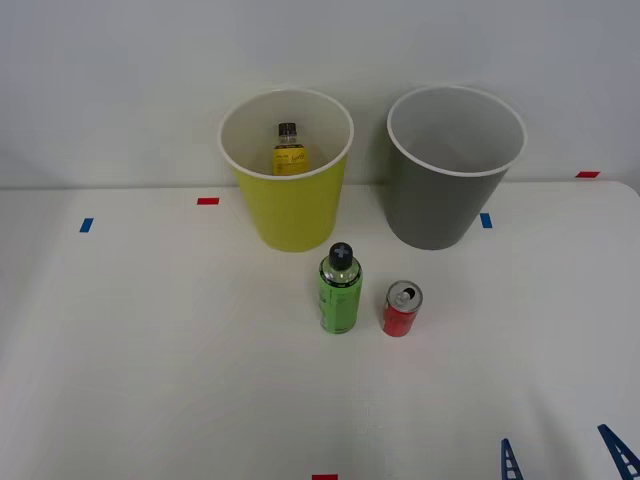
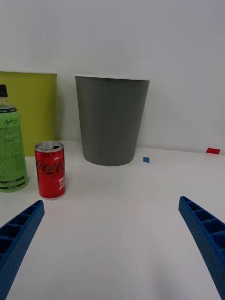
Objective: Put cans in the gray bin, plastic bottles in the light green bin
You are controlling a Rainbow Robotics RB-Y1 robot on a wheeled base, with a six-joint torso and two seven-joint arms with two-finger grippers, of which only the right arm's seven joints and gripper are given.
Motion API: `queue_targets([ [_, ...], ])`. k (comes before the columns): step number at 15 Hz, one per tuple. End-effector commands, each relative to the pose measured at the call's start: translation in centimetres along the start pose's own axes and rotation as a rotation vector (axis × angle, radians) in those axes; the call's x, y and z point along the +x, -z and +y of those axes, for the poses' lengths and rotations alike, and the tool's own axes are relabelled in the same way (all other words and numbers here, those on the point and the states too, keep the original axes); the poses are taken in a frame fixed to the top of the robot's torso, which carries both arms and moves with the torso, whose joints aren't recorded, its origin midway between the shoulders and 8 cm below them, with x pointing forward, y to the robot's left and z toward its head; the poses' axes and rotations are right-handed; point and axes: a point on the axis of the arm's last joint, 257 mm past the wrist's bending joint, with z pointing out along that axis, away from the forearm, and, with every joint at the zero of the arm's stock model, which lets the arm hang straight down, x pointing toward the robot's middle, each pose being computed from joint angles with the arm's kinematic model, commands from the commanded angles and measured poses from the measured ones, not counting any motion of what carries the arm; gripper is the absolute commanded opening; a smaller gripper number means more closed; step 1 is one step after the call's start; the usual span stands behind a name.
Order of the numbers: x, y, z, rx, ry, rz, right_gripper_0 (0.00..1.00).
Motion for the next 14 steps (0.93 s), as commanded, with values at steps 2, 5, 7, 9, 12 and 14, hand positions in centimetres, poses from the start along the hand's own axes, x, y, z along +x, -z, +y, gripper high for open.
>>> queue_targets([
  [2, 0.0, 0.0, 0.0, 0.0, 0.0, 0.0, 1.0],
  [5, 0.0, 0.0, 0.0, 0.0, 0.0, 0.0, 1.0],
  [7, 0.0, 0.0, 0.0, 0.0, 0.0, 0.0, 1.0],
  [9, 0.0, 0.0, 0.0, 0.0, 0.0, 0.0, 1.0],
  [12, 0.0, 0.0, 0.0, 0.0, 0.0, 0.0, 1.0],
  [14, 0.0, 0.0, 0.0, 0.0, 0.0, 0.0, 1.0],
])
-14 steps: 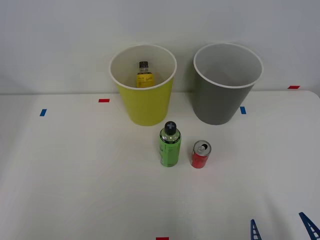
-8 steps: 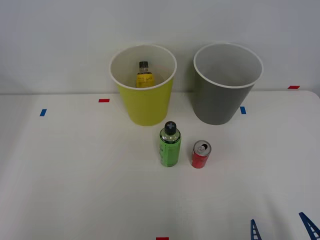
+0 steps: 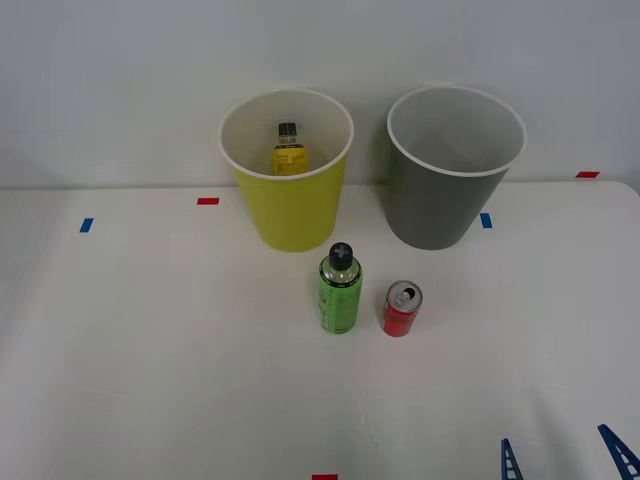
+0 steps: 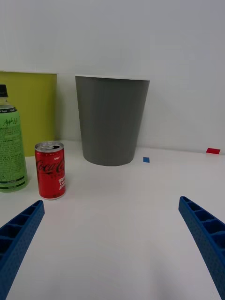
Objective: Put cans in the gray bin, plastic bottles in the light green bin
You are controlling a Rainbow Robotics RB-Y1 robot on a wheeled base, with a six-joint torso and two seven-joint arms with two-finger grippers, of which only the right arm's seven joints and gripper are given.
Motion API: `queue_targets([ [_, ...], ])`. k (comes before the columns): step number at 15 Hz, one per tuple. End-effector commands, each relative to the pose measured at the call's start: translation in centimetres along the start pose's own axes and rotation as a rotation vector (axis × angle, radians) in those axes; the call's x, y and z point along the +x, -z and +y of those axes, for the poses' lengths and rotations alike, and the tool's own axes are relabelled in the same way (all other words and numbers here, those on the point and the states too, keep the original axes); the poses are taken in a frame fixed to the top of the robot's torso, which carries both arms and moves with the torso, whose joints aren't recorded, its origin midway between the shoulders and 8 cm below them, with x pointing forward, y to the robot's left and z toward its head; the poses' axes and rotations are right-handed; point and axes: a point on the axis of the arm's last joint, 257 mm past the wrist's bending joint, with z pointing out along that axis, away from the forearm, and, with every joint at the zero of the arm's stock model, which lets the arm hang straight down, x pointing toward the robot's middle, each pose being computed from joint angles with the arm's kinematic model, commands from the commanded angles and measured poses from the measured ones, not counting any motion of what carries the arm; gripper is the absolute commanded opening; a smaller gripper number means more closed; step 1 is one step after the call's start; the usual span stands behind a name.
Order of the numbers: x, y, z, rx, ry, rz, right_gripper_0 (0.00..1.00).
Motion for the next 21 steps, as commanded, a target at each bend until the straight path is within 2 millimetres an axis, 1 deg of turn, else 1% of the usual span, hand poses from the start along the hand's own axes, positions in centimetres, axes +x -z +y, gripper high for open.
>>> queue_targets([
  [1, 0.0, 0.0, 0.0, 0.0, 0.0, 0.0, 1.0],
  [21, 0.0, 0.0, 0.0, 0.0, 0.0, 0.0, 1.0],
])
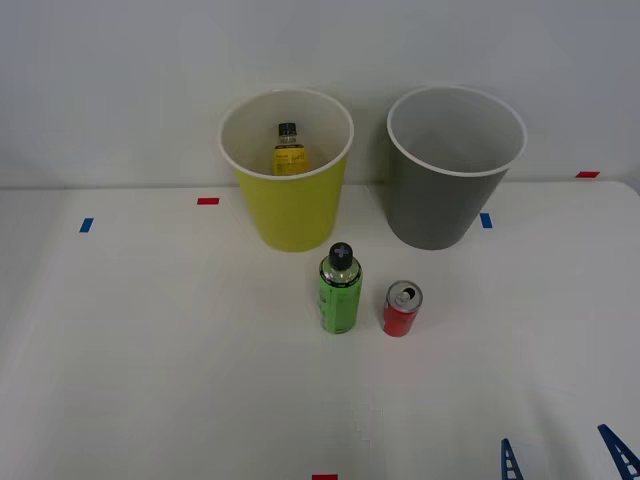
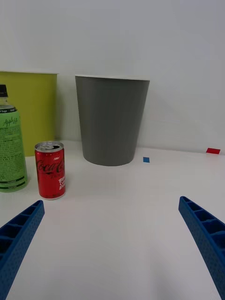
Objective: Put cans in the gray bin, plastic bottles in the light green bin
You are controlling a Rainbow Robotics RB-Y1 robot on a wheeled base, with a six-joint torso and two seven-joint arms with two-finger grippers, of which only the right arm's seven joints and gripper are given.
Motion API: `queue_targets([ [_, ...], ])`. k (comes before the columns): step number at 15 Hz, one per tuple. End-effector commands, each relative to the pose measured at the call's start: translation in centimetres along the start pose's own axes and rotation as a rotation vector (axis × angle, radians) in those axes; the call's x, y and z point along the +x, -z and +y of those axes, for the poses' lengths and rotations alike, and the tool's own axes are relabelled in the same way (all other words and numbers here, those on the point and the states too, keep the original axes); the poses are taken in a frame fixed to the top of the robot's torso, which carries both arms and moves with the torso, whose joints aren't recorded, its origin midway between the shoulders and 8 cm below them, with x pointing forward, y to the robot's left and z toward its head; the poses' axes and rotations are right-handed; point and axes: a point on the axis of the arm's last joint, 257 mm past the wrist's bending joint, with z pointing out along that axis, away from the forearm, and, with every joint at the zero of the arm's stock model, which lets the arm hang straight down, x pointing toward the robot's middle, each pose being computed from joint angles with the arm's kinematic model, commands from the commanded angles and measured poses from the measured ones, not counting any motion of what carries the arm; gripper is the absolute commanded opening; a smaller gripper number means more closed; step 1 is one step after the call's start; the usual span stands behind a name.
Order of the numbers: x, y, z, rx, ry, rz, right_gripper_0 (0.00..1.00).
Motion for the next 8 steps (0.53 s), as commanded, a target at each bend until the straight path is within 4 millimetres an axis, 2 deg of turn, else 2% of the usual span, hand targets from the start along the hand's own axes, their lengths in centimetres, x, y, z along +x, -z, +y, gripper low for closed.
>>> queue_targets([
  [1, 0.0, 0.0, 0.0, 0.0, 0.0, 0.0, 1.0],
  [8, 0.0, 0.0, 0.0, 0.0, 0.0, 0.0, 1.0],
])
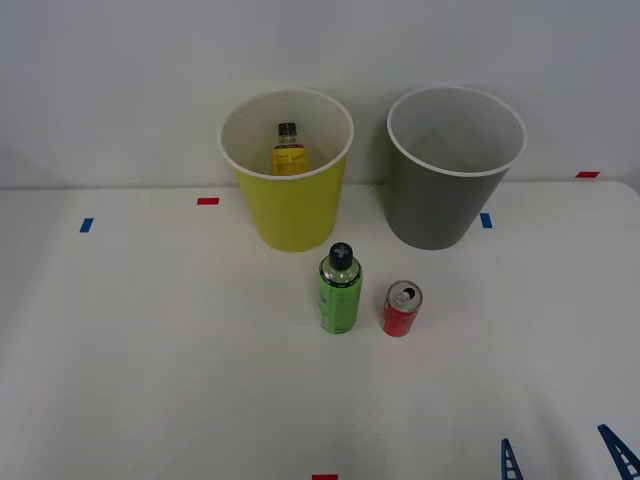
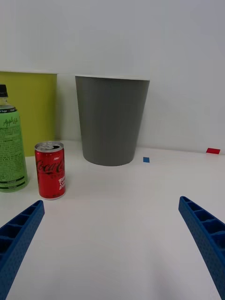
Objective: Put cans in the gray bin, plastic bottles in the light green bin
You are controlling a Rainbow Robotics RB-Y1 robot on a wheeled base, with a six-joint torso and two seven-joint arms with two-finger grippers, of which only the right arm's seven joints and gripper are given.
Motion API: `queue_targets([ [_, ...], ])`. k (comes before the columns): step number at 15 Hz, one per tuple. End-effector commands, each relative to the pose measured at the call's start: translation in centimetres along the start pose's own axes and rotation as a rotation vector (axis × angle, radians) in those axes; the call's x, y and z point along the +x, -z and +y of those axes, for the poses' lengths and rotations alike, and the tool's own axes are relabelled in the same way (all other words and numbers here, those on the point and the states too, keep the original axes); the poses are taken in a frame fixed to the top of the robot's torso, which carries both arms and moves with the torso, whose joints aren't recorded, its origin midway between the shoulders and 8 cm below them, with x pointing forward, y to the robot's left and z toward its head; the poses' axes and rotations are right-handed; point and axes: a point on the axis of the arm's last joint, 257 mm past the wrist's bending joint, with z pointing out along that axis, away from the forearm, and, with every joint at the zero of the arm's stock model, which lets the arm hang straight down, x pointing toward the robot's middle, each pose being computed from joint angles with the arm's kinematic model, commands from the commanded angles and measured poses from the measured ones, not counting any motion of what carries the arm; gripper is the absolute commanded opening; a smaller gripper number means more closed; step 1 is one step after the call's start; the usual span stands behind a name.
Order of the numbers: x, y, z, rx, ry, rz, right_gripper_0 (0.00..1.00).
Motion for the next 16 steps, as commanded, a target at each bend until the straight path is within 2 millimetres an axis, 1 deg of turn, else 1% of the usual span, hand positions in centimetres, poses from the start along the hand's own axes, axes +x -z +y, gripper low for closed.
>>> queue_targets([
  [1, 0.0, 0.0, 0.0, 0.0, 0.0, 0.0, 1.0],
  [9, 0.0, 0.0, 0.0, 0.0, 0.0, 0.0, 1.0],
  [10, 1.6, 0.2, 0.0, 0.006, -0.013, 0.032, 1.0],
  [11, 1.7, 0.2, -0.1, 0.017, -0.034, 0.029, 1.0],
  [12, 1.5, 0.3, -0.6, 0.047, -0.076, 0.015, 1.0],
  [13, 1.2, 0.3, -0.6, 0.047, -0.093, 0.002, 1.0],
  [16, 0.7, -0.2, -0.4, 0.009, -0.066, -0.02, 1.0],
])
